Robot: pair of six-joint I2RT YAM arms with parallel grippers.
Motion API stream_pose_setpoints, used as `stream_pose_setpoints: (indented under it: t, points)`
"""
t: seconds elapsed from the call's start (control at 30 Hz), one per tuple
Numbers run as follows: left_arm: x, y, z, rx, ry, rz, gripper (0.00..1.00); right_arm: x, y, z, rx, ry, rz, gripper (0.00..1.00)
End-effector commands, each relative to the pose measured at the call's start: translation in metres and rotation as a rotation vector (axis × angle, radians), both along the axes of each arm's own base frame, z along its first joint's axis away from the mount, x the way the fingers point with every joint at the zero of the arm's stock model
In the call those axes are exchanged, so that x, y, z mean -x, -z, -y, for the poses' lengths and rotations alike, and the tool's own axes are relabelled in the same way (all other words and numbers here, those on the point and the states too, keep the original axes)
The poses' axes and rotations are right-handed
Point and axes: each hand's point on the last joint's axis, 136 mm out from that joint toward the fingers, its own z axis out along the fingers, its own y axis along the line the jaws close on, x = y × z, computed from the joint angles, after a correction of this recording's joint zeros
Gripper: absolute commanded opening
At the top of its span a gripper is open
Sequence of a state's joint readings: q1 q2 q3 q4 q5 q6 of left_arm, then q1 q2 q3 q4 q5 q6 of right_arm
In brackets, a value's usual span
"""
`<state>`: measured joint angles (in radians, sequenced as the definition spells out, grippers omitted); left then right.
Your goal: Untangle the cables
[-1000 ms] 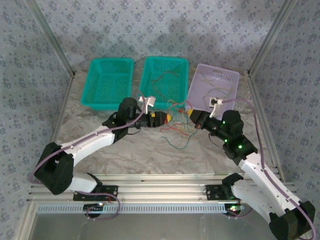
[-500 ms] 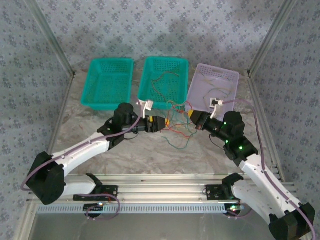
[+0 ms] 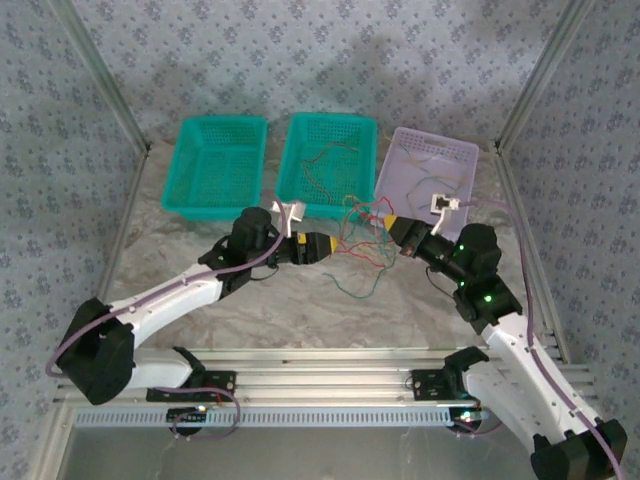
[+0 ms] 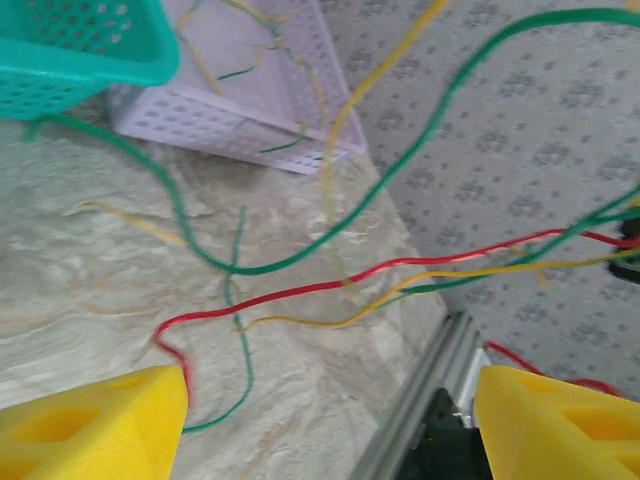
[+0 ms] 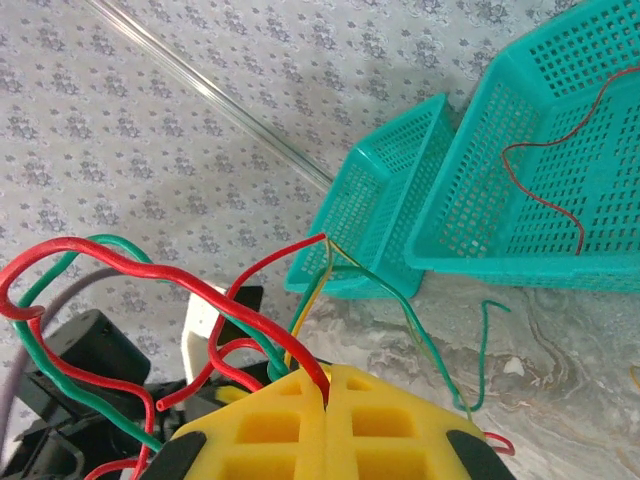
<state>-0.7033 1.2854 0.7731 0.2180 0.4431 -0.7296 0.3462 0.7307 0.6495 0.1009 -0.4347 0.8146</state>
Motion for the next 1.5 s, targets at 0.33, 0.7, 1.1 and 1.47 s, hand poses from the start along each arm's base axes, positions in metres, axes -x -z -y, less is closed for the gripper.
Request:
stream_pose_setpoints:
  t: [0.33, 0.7, 1.1, 1.47]
  points:
    - [-0.009, 0.013, 0.020, -0.125, -0.002, 0.088, 0.76, 0.001, -0.014, -0.006, -0.147, -0.058, -0.047, 0.00]
    - [-0.013, 0.019, 0.040, -0.116, 0.003, 0.092, 0.76, 0.003, -0.006, -0.014, -0.204, -0.111, -0.111, 0.00]
    - [0.010, 0.012, 0.049, -0.072, 0.059, 0.101, 0.58, 0.000, 0.016, 0.001, -0.040, 0.031, -0.107, 0.00]
    - [0.051, -0.024, 0.047, 0.060, 0.187, 0.107, 0.72, -0.012, 0.027, 0.004, 0.068, 0.103, -0.089, 0.00]
